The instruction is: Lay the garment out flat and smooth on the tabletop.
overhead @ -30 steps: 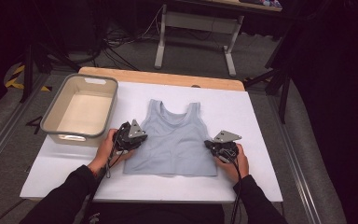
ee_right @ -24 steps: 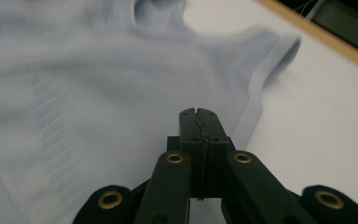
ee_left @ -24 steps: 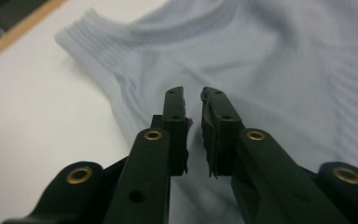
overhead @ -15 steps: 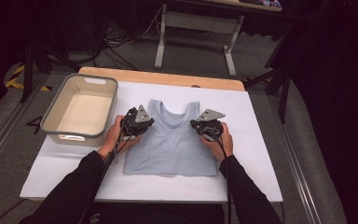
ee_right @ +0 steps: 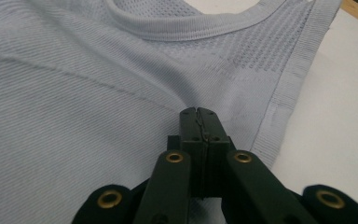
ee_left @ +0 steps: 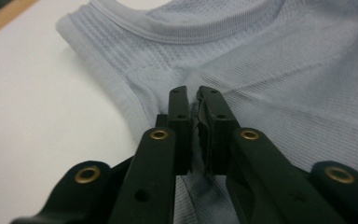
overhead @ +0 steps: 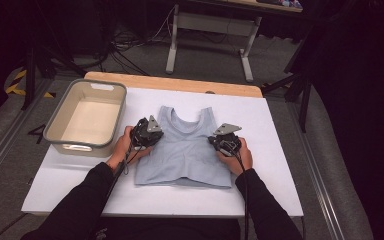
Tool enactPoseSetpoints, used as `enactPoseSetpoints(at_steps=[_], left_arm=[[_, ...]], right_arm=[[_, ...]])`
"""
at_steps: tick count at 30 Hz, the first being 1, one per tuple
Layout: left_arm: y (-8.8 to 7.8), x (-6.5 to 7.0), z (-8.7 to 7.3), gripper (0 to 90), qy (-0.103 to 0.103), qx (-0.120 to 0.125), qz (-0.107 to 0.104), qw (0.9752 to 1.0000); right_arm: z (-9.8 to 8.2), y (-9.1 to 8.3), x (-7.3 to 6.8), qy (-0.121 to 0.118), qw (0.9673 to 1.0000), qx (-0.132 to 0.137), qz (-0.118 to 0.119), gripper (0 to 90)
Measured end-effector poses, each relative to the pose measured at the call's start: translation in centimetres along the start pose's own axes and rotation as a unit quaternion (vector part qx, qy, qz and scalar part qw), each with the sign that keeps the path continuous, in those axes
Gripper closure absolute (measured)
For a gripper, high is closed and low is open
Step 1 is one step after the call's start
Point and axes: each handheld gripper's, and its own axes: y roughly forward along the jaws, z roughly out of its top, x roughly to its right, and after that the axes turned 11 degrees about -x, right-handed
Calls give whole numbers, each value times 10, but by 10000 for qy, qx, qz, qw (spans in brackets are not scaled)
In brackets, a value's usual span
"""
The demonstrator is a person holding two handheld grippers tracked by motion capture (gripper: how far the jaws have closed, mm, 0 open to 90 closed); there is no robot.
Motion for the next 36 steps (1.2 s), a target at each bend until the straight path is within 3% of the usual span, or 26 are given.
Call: enactPoseSetpoints(at_steps=[7, 9, 16, 19, 26, 28, 36], left_arm=[[-23, 3, 4, 818, 33, 610, 12, 9981], [-27, 4, 4, 800, 30, 697, 35, 9976], [-42, 7, 1, 746, -10, 1087, 181, 9939], [-50, 10, 0, 728, 85, 1214, 177, 9924], [-69, 17, -1, 575, 69, 1622, 167, 9866], [-73, 21, -1, 538, 102, 1700, 208, 9852], [-78, 30, -6, 367, 268, 1633, 277, 9858]], right_arm=[[0, -25, -1, 37, 9976, 694, 6, 880], [0, -34, -2, 24, 9951, 987, -33, 869], [0, -53, -7, 111, 9880, 1537, -142, 821], [-1, -61, -7, 151, 9843, 1751, -173, 790], [-6, -72, -13, 246, 9798, 1969, -248, 649], [-7, -74, -15, 215, 9800, 1956, -305, 601], [-13, -78, -27, 81, 9779, 2039, -445, 434]])
